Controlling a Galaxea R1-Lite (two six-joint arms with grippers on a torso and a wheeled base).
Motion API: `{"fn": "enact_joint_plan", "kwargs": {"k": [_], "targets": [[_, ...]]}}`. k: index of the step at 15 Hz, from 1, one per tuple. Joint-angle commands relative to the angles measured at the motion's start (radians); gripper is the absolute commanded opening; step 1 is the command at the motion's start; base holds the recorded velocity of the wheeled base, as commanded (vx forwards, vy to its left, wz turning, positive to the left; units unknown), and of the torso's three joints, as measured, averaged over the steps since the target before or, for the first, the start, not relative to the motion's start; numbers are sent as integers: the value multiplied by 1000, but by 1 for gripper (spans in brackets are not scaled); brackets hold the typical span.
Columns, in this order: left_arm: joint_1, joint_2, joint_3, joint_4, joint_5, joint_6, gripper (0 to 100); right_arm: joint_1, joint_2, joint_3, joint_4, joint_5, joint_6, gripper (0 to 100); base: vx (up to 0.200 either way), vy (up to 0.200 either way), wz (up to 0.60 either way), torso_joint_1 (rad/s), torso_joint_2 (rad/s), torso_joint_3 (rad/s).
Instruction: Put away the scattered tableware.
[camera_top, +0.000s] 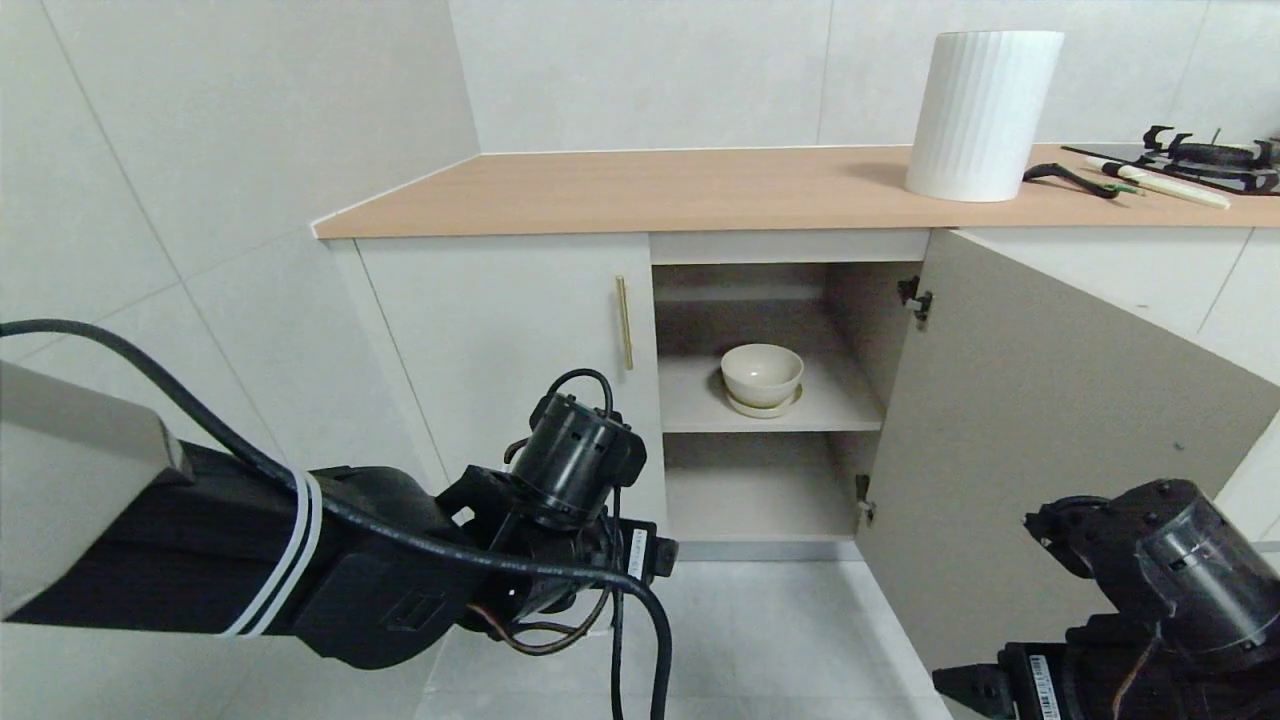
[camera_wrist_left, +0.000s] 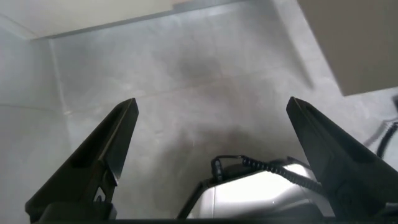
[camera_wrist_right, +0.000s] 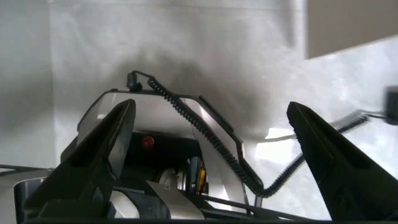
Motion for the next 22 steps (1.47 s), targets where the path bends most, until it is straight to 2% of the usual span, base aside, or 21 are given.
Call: {"fn": "enact_joint_plan", "kwargs": {"k": [1,5,7,9,10,12,14,20,22], "targets": [[-1,-2,0,-2,0,-1,100,-6,-17,0,7,-5,-1,100,0,-200,0,2,2,2],[-1,4,0,-2,0,-2,100,-87,-26,-73,208,-16,-17,100,0,-200,0,2,1,0],[-1,1,2,-2,0,-2,100,-116,-63,-133,335,-16,-24,100,0,0,0,0,0,0],[-1,-2,2,-2,0,-2,100,-213,-98,-217,529,-22,-95,100,0,0,0,0,0,0],[1,-2,2,-3,0,-2,100,-285,-104,-241,544,-22,-127,100,0,0,0,0,0,0],[1,-2,2,-3,0,-2,100,-405,-89,-260,527,-52,-164,100,0,0,0,0,0,0],[1,-3,2,-3,0,-2,100,-486,-63,-260,486,-102,-195,100,0,0,0,0,0,0],[1,-3,2,-3,0,-2,100,-710,-35,-265,308,-97,-307,100,0,0,0,0,0,0],[1,-5,0,-5,0,-2,100,-756,23,-262,213,-95,-305,100,0,0,0,0,0,0]]}}
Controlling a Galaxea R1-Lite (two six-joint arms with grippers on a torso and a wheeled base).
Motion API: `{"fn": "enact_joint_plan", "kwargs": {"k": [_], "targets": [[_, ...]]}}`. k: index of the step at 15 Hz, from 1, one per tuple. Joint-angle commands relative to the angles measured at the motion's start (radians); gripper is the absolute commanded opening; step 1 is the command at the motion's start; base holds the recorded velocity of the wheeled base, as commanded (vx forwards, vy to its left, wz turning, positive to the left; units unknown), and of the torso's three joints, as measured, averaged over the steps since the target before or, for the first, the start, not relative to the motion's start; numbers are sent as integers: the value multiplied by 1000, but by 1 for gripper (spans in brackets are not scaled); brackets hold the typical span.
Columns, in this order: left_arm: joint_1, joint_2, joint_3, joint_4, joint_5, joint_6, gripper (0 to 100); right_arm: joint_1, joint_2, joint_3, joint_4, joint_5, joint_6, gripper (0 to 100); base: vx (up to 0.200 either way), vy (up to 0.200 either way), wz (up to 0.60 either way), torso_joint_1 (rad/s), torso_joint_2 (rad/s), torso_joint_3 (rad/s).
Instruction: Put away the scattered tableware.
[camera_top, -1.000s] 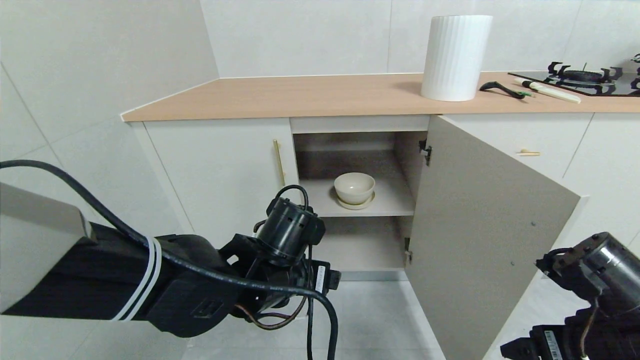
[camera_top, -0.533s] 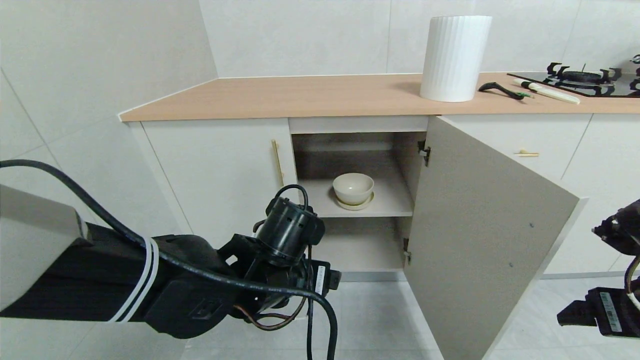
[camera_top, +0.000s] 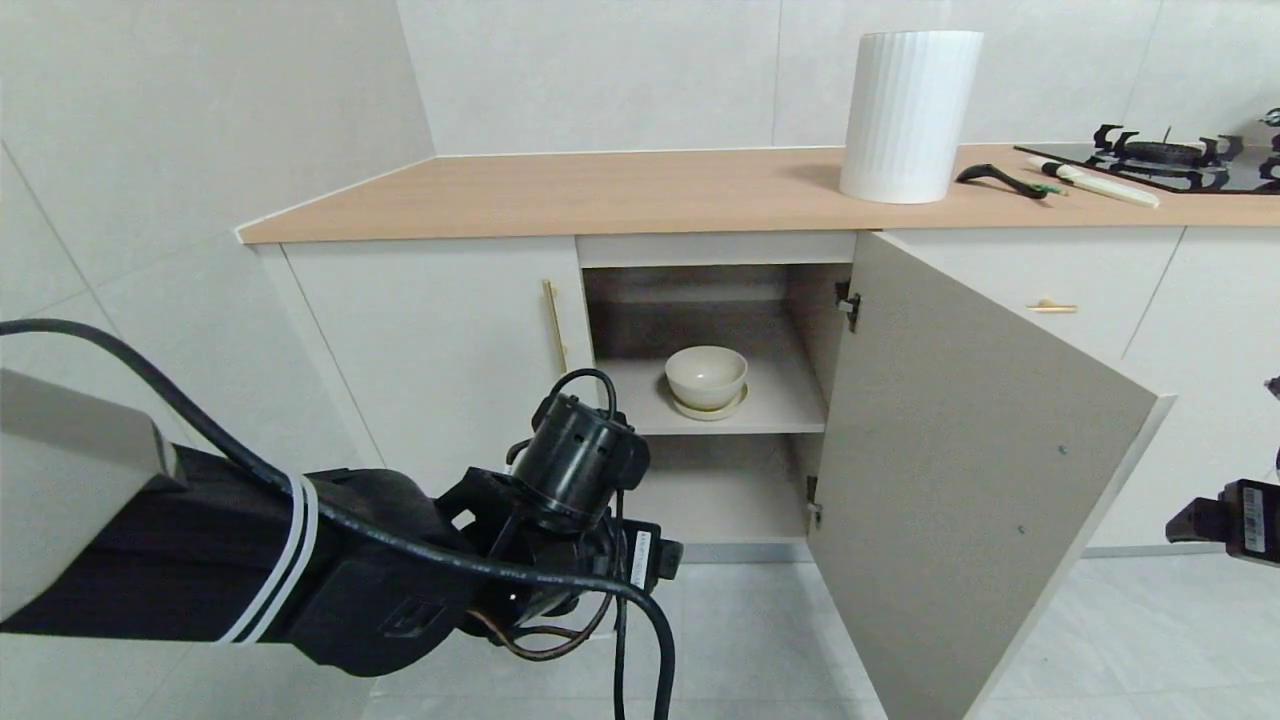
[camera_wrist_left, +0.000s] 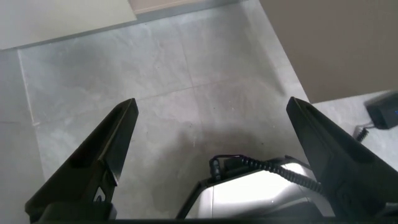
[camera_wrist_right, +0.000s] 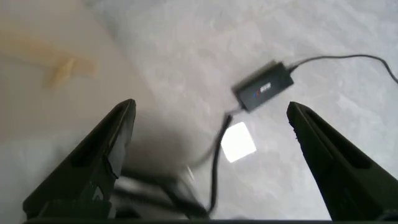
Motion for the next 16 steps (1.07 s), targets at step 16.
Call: {"fn": "enact_joint_plan", "kwargs": {"k": [16], "targets": [[85,-152,-15,2,13,38,100,380,334,-202,-227,255,40,100,0,0,0,0,0,0]]}}
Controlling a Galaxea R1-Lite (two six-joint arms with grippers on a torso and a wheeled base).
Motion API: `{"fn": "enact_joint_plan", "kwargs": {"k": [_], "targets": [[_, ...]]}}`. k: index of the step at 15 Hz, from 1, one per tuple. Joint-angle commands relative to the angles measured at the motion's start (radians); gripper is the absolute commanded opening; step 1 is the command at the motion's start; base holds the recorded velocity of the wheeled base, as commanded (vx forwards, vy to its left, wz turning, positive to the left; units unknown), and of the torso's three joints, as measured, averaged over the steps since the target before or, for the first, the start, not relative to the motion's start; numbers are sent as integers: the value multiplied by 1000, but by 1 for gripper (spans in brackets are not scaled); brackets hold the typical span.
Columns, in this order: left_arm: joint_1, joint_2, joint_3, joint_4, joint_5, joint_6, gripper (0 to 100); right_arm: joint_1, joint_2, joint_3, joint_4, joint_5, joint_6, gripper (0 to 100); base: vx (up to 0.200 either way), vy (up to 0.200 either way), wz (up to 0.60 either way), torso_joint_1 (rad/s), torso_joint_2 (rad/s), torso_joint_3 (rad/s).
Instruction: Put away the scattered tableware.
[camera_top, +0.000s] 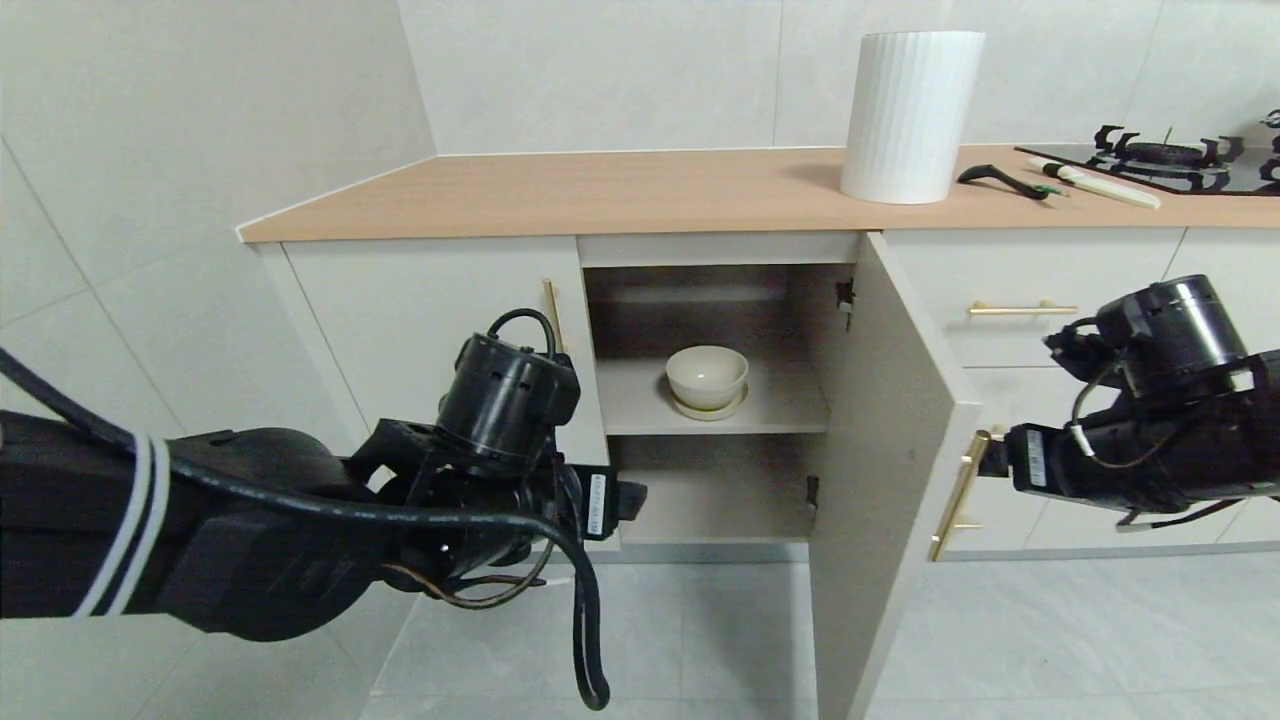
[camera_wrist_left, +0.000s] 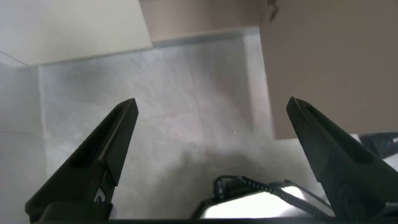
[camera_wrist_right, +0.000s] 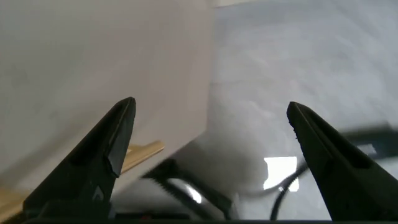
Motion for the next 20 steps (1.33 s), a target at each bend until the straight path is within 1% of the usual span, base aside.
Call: {"fn": "enact_joint_plan", "kwargs": {"k": [1,2,3,4,5,7,9,10,11,13,14,15,16,17,18,19,20], "targets": [[13,-41,-2,3,1,4,100,127,137,-113,-1,0,0,100,0,0,0,0,0,0],[13,-41,0,4,5,17,100,147,180,-146,-4,0,2,100,0,0,0,0,0,0],[17,-41,6,6,19,42,100,164,215,-163,-7,-1,5,100,0,0,0,0,0,0],[17,-40,8,7,28,50,100,173,227,-165,-13,-1,5,100,0,0,0,0,0,0],[17,-40,9,9,41,54,100,187,255,-163,-47,-1,9,100,0,0,0,0,0,0],[16,-41,11,9,41,54,100,198,298,-160,-106,-6,37,100,0,0,0,0,0,0],[17,-43,14,11,42,54,100,204,313,-162,-123,-8,46,100,0,0,0,0,0,0],[17,-46,20,11,42,56,100,204,324,-162,-154,-9,83,100,200,0,0,2,2,2],[23,-49,20,11,48,67,100,207,333,-160,-195,-9,125,100,200,0,0,2,2,7],[63,-64,15,7,70,76,100,213,350,-156,-252,-21,151,100,200,0,0,-5,2,0],[96,-80,12,9,80,88,100,219,362,-156,-271,-25,169,100,200,0,0,12,7,-2],[122,-97,12,9,88,111,100,227,365,-157,-287,-25,187,100,200,0,0,7,2,-2],[183,-140,11,9,88,156,100,237,381,-157,-330,-25,229,100,0,0,0,0,0,0],[215,-170,9,9,88,174,100,245,399,-159,-364,-34,253,100,0,0,0,0,0,0],[224,-186,3,9,88,175,100,247,413,-160,-393,-41,266,100,0,0,0,0,0,0],[224,-198,3,11,88,175,100,248,437,-163,-458,-67,293,100,0,0,0,0,0,0],[224,-196,6,11,88,175,100,250,462,-180,-516,-92,350,100,0,0,0,0,0,0]]}}
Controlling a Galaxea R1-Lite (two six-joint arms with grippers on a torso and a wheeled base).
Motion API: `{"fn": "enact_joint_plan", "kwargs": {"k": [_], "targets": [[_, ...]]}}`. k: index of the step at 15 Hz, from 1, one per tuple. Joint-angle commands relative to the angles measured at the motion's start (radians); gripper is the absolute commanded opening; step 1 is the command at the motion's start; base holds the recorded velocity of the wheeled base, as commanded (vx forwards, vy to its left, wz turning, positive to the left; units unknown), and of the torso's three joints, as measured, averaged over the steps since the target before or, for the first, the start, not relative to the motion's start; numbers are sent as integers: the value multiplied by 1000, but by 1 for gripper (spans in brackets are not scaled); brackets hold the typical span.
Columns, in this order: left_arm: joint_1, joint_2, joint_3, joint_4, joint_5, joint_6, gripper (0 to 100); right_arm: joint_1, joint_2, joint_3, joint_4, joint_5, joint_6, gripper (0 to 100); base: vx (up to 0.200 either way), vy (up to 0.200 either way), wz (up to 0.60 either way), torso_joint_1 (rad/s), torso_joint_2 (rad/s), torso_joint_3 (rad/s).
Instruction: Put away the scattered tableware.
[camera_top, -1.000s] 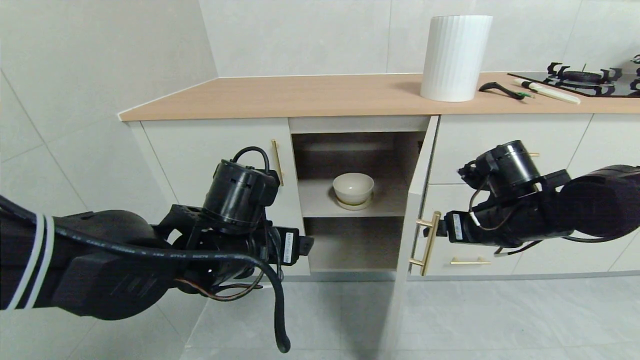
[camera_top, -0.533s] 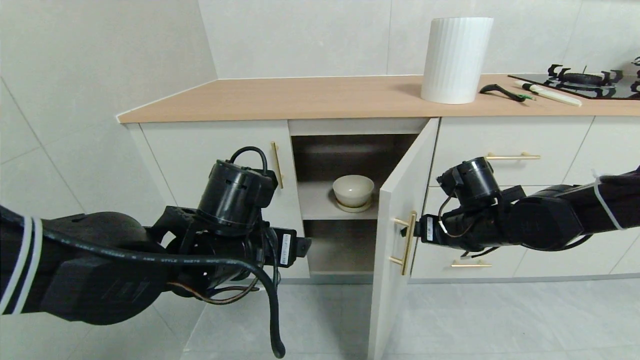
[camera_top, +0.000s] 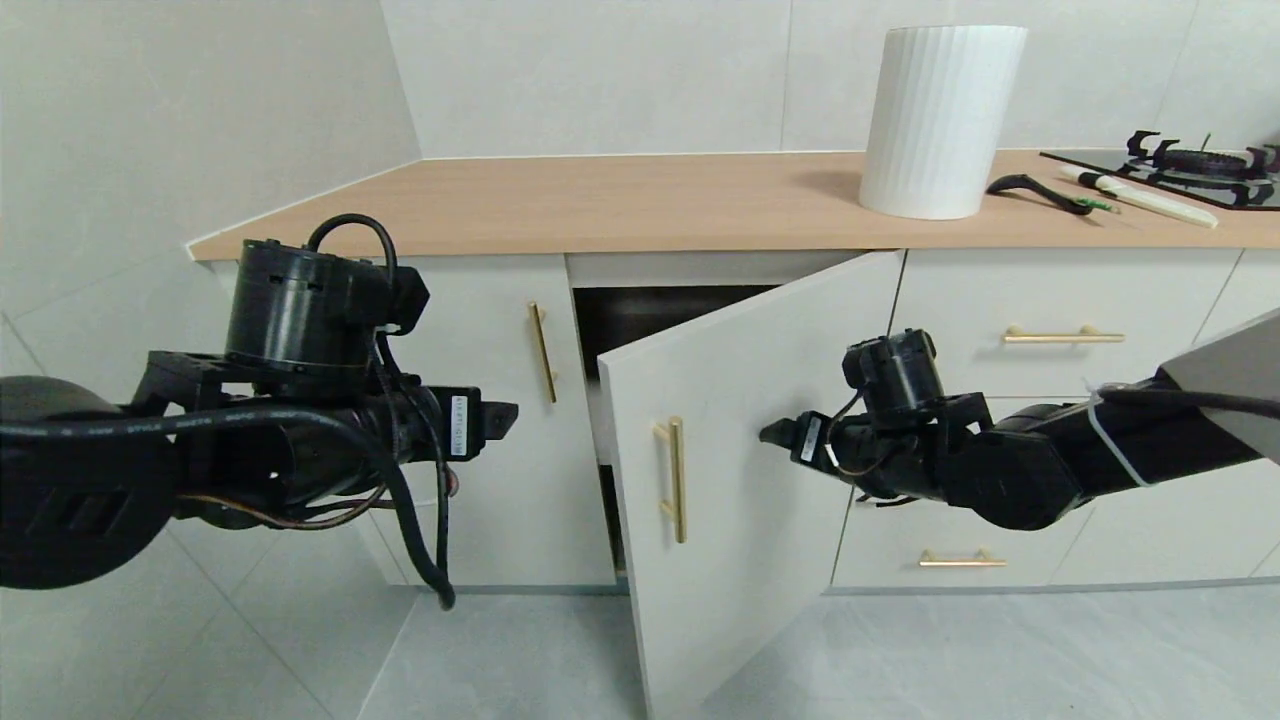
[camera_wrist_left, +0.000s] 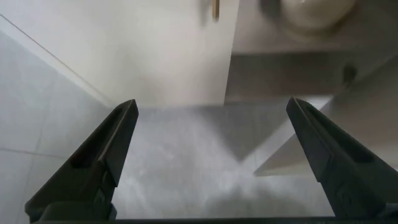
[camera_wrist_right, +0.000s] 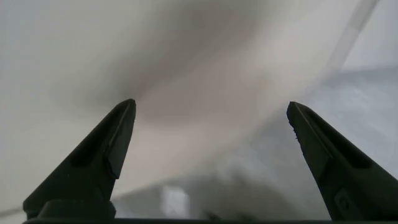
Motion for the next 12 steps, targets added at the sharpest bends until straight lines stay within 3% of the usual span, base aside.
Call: {"fn": "enact_joint_plan", "kwargs": {"k": [1,8,12], "targets": [[8,-20,3,1,-1,0,100,8,67,-48,-71,-55,89,100,0,0,0,0,0,0],[-6,-10,9,-1,-1,0,100,-7,245,-263,-87,-320,165,100,0,0,0,0,0,0],[-14,-5,15,-2,-1,0,100,-50,265,-320,-87,-365,175,100,0,0,0,0,0,0]]}}
